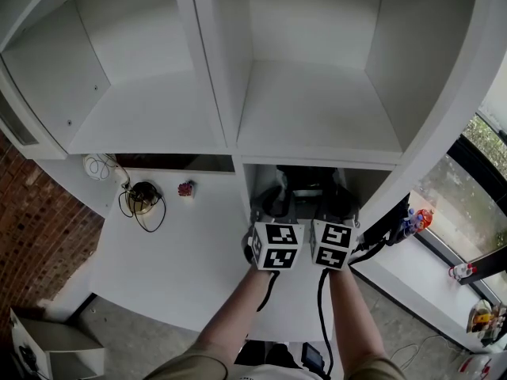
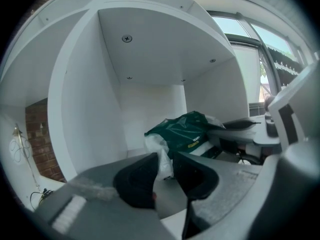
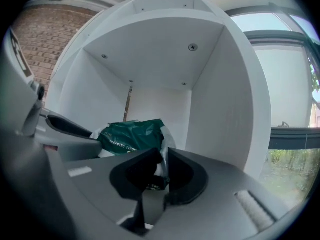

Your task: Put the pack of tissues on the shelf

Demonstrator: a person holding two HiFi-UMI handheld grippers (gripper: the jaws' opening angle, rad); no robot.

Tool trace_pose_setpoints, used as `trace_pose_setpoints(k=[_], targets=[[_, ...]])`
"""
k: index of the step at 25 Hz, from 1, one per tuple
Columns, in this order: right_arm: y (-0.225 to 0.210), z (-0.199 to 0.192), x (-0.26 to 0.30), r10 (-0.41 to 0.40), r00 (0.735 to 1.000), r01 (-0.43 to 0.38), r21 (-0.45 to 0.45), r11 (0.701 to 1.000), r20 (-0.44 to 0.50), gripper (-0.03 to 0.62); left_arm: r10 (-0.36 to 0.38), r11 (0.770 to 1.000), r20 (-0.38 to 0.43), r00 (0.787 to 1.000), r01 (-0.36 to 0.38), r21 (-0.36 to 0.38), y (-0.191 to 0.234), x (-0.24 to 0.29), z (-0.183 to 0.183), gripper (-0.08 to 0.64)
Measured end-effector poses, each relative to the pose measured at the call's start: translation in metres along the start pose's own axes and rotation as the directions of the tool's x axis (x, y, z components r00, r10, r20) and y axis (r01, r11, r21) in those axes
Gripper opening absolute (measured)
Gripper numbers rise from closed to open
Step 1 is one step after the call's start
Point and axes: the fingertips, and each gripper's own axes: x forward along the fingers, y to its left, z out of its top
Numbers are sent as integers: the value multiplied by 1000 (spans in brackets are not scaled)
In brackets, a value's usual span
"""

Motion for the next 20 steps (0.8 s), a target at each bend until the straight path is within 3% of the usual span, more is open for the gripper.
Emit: trace_pose_setpoints(k=[3, 14, 20], targets=[[5, 1, 0, 18, 1000, -18, 8, 1000, 12, 101, 1, 1000, 5, 1000, -1, -4, 0, -1, -1, 129], [13, 1, 0, 31, 999, -30, -29, 999, 19, 183, -28, 1000, 0, 1000, 28, 2, -8, 0, -3, 229], [16, 2, -1, 46, 998, -46, -9, 999, 30, 278, -41, 999, 3, 999, 41, -16, -9, -1, -2, 262]])
